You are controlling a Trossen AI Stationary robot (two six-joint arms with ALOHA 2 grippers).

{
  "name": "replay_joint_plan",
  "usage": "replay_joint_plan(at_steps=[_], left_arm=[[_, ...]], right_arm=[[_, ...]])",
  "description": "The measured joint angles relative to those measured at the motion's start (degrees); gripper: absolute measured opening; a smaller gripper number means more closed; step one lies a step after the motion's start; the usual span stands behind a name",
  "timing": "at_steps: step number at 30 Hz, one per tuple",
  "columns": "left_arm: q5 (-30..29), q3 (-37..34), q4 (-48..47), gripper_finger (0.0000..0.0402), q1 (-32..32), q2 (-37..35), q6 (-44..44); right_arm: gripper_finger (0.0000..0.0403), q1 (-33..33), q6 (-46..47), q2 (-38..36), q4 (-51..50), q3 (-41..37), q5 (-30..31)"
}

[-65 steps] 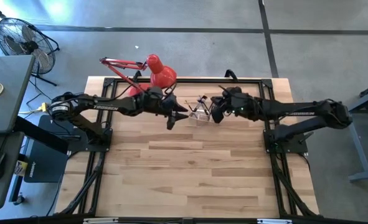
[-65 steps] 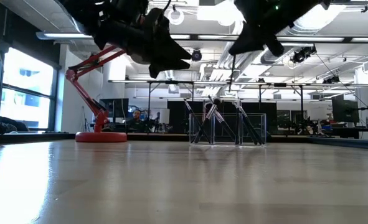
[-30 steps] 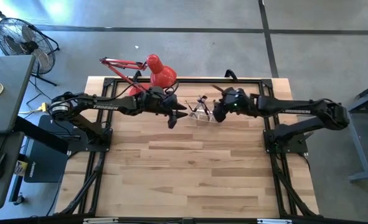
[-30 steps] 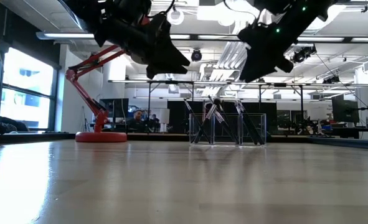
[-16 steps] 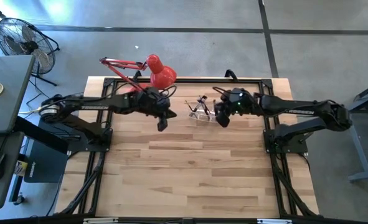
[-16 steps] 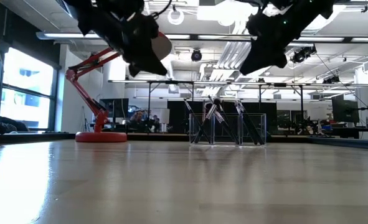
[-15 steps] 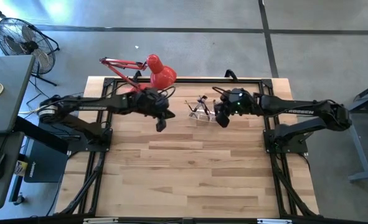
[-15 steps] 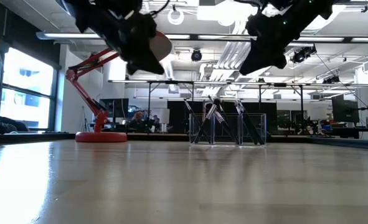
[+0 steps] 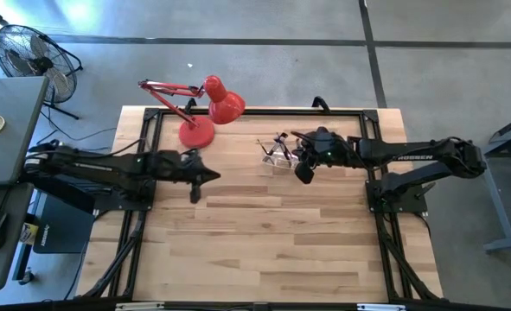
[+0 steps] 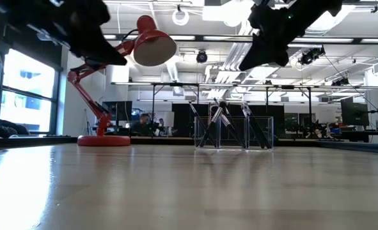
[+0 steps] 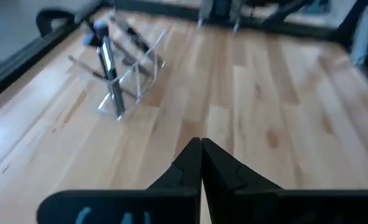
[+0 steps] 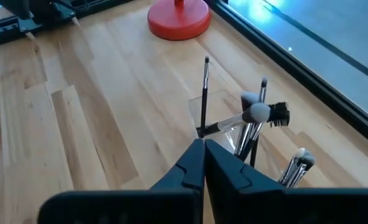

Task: Put items in baskets/containers
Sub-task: Return to Home Position

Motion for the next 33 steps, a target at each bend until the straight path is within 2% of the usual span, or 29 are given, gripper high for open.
replay_joint_plan(at_steps=[2, 8, 14, 22, 27, 30, 33], left_arm=[[-0.1, -3.2, 3.1, 0.0001, -0.8, -3.0, -0.6], [-0.4, -9.7, 3.4, 0.0000, -1.0, -12.5, -4.7], [0.4, -12.0, -2.8, 0.0000, -1.3, -25.0, -6.9], [-6.1, -16.7, -4.3, 0.0000, -7.9, -39.8, -7.0], [-7.1, -21.0, -3.2, 0.0000, -11.7, -49.0, -3.8], [-10.2, -22.7, -0.8, 0.0000, -12.2, -48.7, -0.3], [-10.1, -23.9, 2.4, 0.0000, -11.5, -48.5, 3.5]], right_arm=[[0.0008, 0.3, 0.0, 0.0, 0.2, 0.0, 0.6], [0.0002, 0.4, 2.4, 0.0, 0.2, 0.0, 0.8], [0.0001, 0.4, 4.0, 0.0, 0.2, 0.0, 0.8], [0.0002, 0.4, 4.1, 0.0, 0.3, 0.0, 0.5], [0.0003, 0.4, 3.9, 0.0, 0.3, 0.0, 0.5], [0.0001, 0.4, 3.9, 0.0, 0.3, 0.0, 0.6], [0.0002, 0.4, 3.9, 0.0, 0.3, 0.0, 0.8]])
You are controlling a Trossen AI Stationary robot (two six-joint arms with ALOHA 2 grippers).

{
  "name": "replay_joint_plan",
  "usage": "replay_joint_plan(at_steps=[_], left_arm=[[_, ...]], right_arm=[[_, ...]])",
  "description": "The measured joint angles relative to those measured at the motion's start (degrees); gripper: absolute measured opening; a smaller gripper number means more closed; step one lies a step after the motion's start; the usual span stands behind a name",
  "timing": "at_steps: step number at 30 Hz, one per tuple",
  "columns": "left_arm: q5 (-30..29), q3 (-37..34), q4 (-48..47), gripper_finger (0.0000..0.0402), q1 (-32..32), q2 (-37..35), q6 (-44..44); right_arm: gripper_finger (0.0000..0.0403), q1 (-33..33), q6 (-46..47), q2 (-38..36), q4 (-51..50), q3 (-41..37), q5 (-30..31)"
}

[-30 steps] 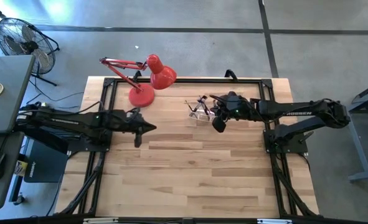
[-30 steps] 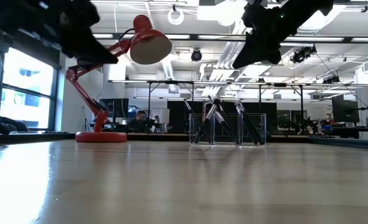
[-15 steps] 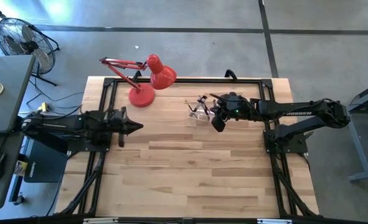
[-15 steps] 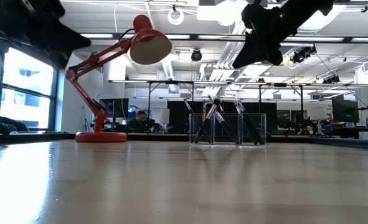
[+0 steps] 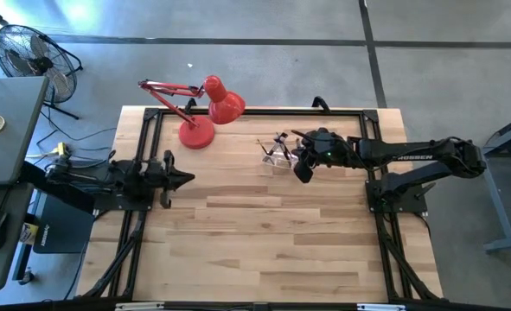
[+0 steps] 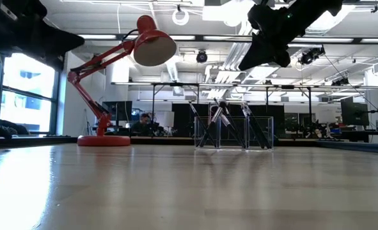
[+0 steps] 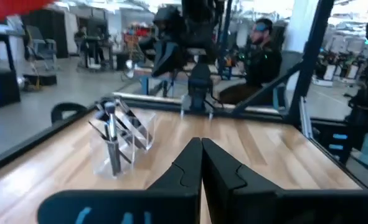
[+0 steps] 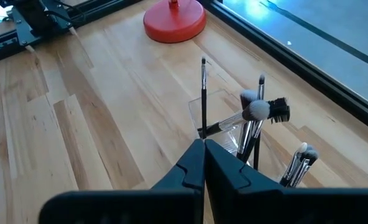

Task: Put items in baskets/containers
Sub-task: Return to Home Position

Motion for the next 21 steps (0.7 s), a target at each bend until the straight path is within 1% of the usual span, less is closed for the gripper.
replay_joint_plan(at_steps=[2, 6, 11, 18, 21], left_arm=[[1.3, -1.0, 0.5, 0.0000, 1.2, -0.4, 0.3], [8.0, -2.7, 1.5, 0.0000, 4.9, -0.3, -0.8], [12.8, -3.4, 2.3, 0.0000, 9.6, -0.3, -2.8], [17.3, -3.5, 0.2, 0.0000, 14.3, 0.2, -2.5], [17.3, -3.5, 0.2, 0.0000, 14.8, 0.3, -2.4]], right_arm=[[0.0001, 0.0, 0.0, 0.0, 0.0, 0.0, 0.0], [0.0002, 0.0, 0.1, 0.0, 0.0, 0.0, 0.0], [0.0001, 0.0, 0.2, 0.0, 0.0, 0.0, -0.5], [0.0001, 0.0, 0.1, 0.0, 0.0, 0.0, -2.8], [0.0001, 0.0, -0.3, -0.1, 0.0, 0.0, -3.9]])
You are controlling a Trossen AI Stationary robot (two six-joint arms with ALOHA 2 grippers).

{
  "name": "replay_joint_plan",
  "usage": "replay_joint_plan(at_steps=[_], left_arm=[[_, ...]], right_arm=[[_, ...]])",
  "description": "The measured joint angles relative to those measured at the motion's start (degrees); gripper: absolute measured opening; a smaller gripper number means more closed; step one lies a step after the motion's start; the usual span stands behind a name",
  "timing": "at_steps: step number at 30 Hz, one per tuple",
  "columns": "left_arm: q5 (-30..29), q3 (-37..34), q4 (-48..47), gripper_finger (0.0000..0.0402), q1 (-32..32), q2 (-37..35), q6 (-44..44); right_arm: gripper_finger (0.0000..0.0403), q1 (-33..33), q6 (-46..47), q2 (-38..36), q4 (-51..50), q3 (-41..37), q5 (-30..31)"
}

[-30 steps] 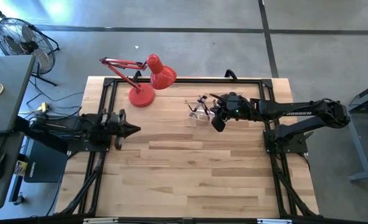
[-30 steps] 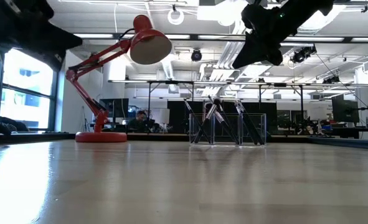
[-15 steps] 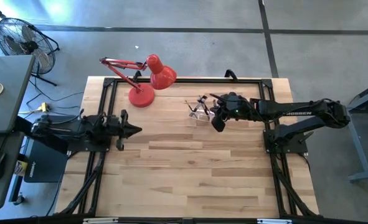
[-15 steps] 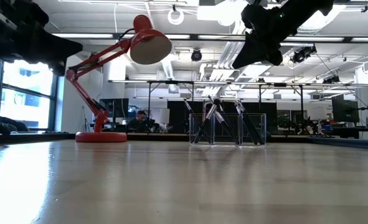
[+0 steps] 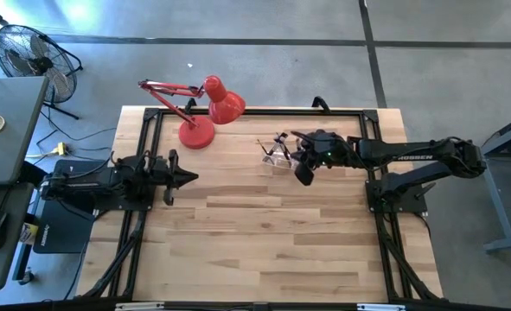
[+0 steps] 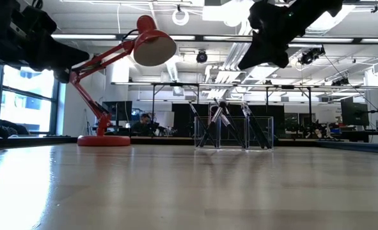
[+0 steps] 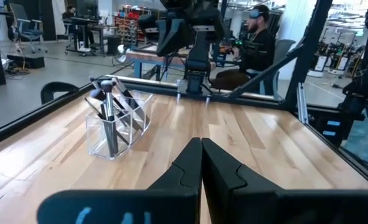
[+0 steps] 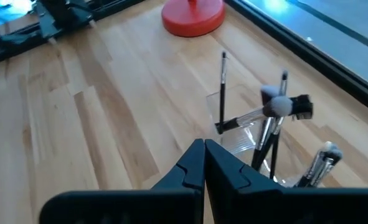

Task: Put items in baskets/containers
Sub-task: Return to Home Position

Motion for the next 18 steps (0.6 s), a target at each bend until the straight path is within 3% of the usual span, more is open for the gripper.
replay_joint_plan(at_steps=[9, 18], left_arm=[[0.0, -0.1, 0.0, 0.0001, 0.0, 0.0, 0.0], [-0.1, -0.1, 0.0, 0.0001, 0.0, 0.0, 0.0]], right_arm=[[0.0001, 2.9, -8.9, -0.3, -3.1, -1.1, -1.6], [0.0000, 8.1, -9.8, -10.0, 3.6, -14.9, -2.9]])
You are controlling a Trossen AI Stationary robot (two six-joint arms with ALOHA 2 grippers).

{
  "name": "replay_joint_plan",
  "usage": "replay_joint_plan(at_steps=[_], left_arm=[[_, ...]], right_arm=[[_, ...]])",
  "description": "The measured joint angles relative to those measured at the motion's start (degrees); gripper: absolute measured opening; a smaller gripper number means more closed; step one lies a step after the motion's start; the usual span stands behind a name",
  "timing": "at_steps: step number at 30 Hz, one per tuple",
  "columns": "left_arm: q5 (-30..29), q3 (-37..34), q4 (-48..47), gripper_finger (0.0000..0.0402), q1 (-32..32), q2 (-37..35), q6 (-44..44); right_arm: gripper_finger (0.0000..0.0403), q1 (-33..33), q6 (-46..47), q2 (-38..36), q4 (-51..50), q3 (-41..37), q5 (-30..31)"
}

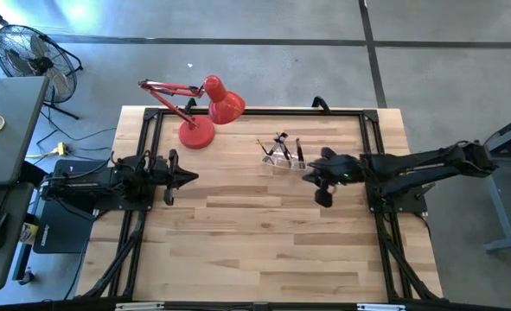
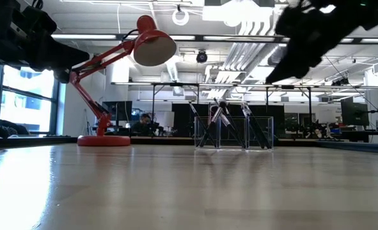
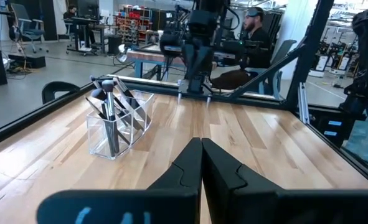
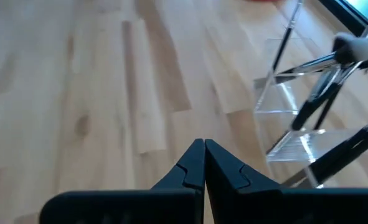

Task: Put items in baskets/containers
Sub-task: Return to Home Position

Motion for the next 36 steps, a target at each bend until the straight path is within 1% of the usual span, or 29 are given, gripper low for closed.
replay_joint_plan(at_steps=[4, 12, 15, 18, 19, 24, 25, 28, 30, 36], left_arm=[[0.0, 0.0, 0.0, 0.0001, 0.0, 0.0, 0.0], [0.0, 0.0, 0.0, 0.0001, 0.0, 0.0, 0.0], [-0.1, 0.0, 0.0, 0.0001, 0.0, 0.0, 0.0], [-0.1, 0.0, 0.0, 0.0001, 0.0, 0.0, 0.0], [-0.1, 0.0, 0.0, 0.0001, 0.0, 0.0, 0.0], [-0.1, 0.0, 0.0, 0.0001, 0.0, 0.0, 0.0], [-0.1, 0.0, 0.0, 0.0001, 0.0, 0.0, 0.0], [-0.1, 0.0, 0.0, 0.0001, 0.0, 0.0, 0.0], [-0.1, 0.0, 0.0, 0.0001, 0.0, 0.0, 0.0], [-0.2, 0.0, 0.0, 0.0001, 0.0, 0.0, 0.0]], right_arm=[[0.0000, 2.4, 1.2, -9.5, 4.7, -7.6, -1.5], [0.0000, 5.3, 3.9, -30.9, 8.7, -21.6, -3.7], [0.0000, 5.8, 2.9, -38.8, 13.4, -26.3, -5.5], [0.0000, 6.2, 1.5, -46.0, 20.3, -31.0, -5.4], [0.0000, 6.2, 1.0, -48.1, 22.2, -32.3, -5.4], [0.0000, 6.2, -4.4, -57.2, 20.1, -32.3, -5.1], [0.0000, 6.2, -5.5, -58.2, 20.4, -32.3, -4.8], [0.0000, 6.2, -8.3, -57.6, 22.3, -32.3, -3.9], [0.0000, 6.2, -9.2, -57.5, 22.3, -32.3, -2.3], [0.0000, 6.1, -8.7, -57.5, 20.6, -32.3, 9.2]])
